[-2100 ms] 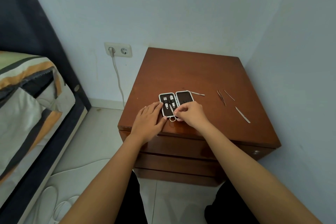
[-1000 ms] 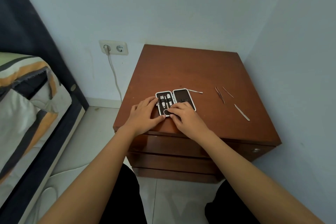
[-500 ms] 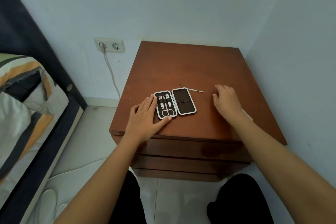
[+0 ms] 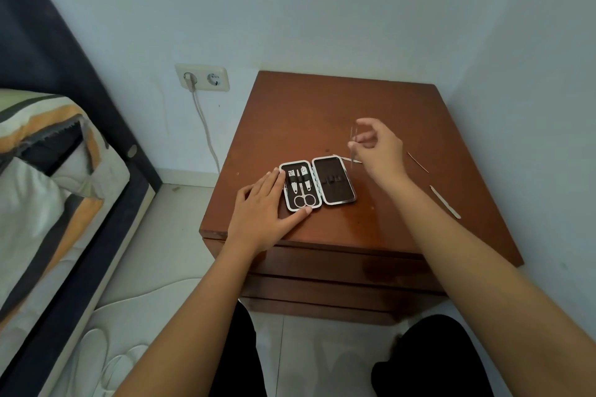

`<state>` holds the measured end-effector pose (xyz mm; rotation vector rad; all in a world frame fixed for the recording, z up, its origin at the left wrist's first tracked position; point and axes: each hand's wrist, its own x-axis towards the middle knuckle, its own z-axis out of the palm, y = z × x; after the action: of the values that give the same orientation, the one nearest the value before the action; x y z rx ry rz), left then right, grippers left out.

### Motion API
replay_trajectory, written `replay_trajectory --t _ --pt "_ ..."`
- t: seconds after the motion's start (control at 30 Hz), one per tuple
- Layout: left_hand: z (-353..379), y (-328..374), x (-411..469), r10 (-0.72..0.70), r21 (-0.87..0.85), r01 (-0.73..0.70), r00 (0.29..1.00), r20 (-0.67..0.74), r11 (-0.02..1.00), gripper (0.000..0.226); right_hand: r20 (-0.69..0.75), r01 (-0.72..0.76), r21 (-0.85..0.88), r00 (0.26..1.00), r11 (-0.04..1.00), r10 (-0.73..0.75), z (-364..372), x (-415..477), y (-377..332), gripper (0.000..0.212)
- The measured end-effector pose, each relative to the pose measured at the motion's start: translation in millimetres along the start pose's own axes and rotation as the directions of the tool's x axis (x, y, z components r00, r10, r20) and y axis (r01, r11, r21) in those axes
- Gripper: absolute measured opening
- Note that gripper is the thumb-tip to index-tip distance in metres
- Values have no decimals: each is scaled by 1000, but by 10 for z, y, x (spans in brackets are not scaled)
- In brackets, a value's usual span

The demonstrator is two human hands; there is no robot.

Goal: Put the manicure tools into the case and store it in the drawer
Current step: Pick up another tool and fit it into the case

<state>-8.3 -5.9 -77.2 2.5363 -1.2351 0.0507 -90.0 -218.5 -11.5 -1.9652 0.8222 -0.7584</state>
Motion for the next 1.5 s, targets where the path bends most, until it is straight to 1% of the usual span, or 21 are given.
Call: replay_trajectory --t 0.1,0.27,0.33,0.43,0.5,0.53,0.6,0.67,0.73,0.83,0.93,1.03,1.1,1.17,1.23,1.33,1.43,1.5 --pt "-2 -6 -4 -1 0 1 1000 0 1000 92 42 6 32 999 999 -8 166 25 -66 46" --pt "-3 -4 -6 6 -17 -7 1000 -15 1000 90 135 14 -17 991 1000 -12 291 28 55 42" --pt "-6 -6 -8 6 -17 -6 1000 -18 1000 90 174 41 -81 984 996 -26 297 9 107 42" --pt "-1 -10 -2 2 -6 -2 1000 -21 1000 91 305 118 -210 951 971 -50 292 -3 107 39" --pt "5 -12 2 1 -4 -1 1000 -19 1000 91 401 221 -308 912 925 -85 293 -32 93 36" --pt "8 -13 1 0 -4 0 1000 -16 1000 91 424 271 -335 899 902 -113 288 -60 96 35" --pt "8 -14 -3 -1 -5 1 1000 -14 1000 91 433 358 -363 882 860 -184 257 -151 111 37" --pt "8 -12 -7 -3 -6 3 1000 -17 1000 91 452 462 -400 851 791 -268 213 -256 158 38" --pt "5 -10 -9 -9 -8 8 1000 -14 1000 92 465 518 -422 828 744 -313 184 -349 239 39" --pt "1 -1 -15 -14 -1 14 1000 -8 1000 93 441 529 -440 831 725 -339 144 -478 334 39" --pt "-10 13 -20 -16 7 16 1000 -5 1000 96 428 518 -444 840 731 -334 123 -585 378 40" --pt "-21 17 -14 -17 9 17 1000 2 1000 97 432 487 -423 850 765 -303 121 -646 372 42" --pt "-19 17 -13 -20 4 20 1000 4 1000 97 437 452 -386 858 804 -272 102 -639 362 41" --pt "-16 16 -16 -22 3 22 1000 7 1000 96 371 401 -340 888 850 -271 45 -590 355 36" --pt "-16 6 -9 -19 3 19 1000 13 1000 95 227 329 -331 937 884 -264 -67 -503 386 28" --pt "-19 2 -6 -16 -1 16 1000 16 1000 95 -4 153 -370 986 916 -166 -360 -409 477 24" --pt "-24 4 -10 -16 -7 16 1000 10 1000 96 -171 -26 -383 984 923 -43 -714 -442 646 20" --pt "-21 0 -4 -14 -6 14 1000 11 1000 95 -227 -122 -390 973 913 33 -898 -524 786 19"
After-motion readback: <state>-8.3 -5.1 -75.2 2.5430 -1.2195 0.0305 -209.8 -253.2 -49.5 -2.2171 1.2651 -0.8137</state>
